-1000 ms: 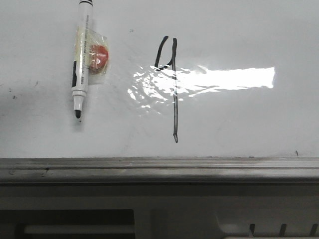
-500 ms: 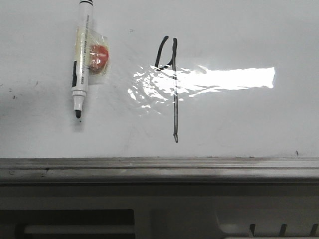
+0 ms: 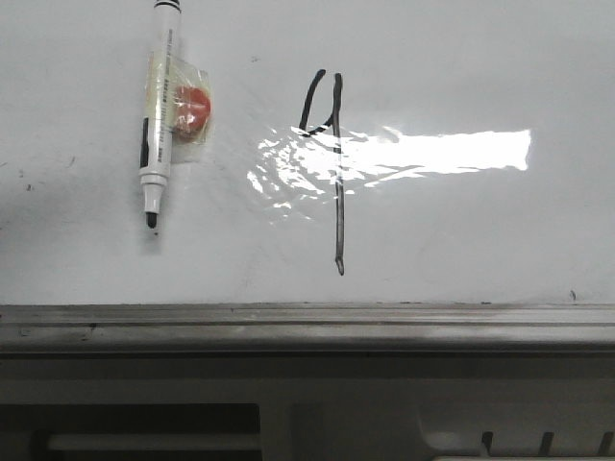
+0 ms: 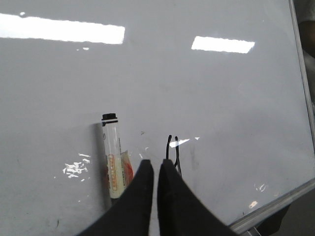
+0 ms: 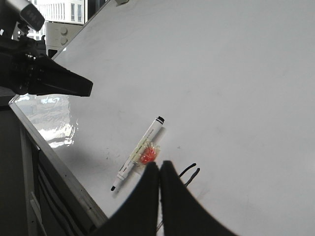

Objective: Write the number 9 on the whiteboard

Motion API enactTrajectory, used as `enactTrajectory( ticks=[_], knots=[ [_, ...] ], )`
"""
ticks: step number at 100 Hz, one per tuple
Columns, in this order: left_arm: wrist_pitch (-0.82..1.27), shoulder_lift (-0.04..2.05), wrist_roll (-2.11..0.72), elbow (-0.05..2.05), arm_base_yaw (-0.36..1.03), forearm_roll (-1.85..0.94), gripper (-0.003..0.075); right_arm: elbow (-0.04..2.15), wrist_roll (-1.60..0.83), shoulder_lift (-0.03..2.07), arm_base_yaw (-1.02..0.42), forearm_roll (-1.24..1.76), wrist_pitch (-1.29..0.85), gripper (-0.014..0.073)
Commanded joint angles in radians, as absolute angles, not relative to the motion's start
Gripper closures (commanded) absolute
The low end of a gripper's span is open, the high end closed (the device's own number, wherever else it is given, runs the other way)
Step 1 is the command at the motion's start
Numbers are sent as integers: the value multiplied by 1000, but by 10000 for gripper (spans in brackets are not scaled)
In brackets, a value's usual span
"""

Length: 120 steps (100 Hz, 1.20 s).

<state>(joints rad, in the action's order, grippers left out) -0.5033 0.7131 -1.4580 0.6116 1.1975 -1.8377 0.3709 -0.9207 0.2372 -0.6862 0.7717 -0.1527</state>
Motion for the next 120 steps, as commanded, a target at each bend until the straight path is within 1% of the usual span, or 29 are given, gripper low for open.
enactTrajectory(
  ticks=[1, 26, 33, 41, 46, 67, 88, 106, 120],
  knots=[
    [-467, 711, -1460, 628, 1205, -1836, 738, 395, -925, 246, -681, 772, -88, 667],
    [-600, 727, -1476, 573, 1204, -1627, 738, 395, -925, 246, -681, 772, -88, 667],
    [-606, 730, -1459, 533, 1204, -1509, 738, 395, -925, 246, -681, 772, -88, 667],
    [-608, 717, -1364, 482, 1189, -1304, 738, 395, -925, 246, -681, 772, -88, 667],
    [-616, 707, -1247, 446, 1164, -1200, 738, 395, -925, 246, -681, 772, -88, 667],
    [-580, 654, -743, 282, 956, -791, 738, 395, -925, 246, -681, 772, -88, 667],
    [-576, 587, -327, 125, 721, -402, 738, 395, -925, 246, -681, 772, -88, 667],
    [-553, 473, -113, 18, 509, -200, 738, 395, -925, 246, -681, 772, -88, 667],
    [-463, 378, 14, -10, 368, -19, 738, 395, -925, 246, -681, 772, -88, 667]
  ],
)
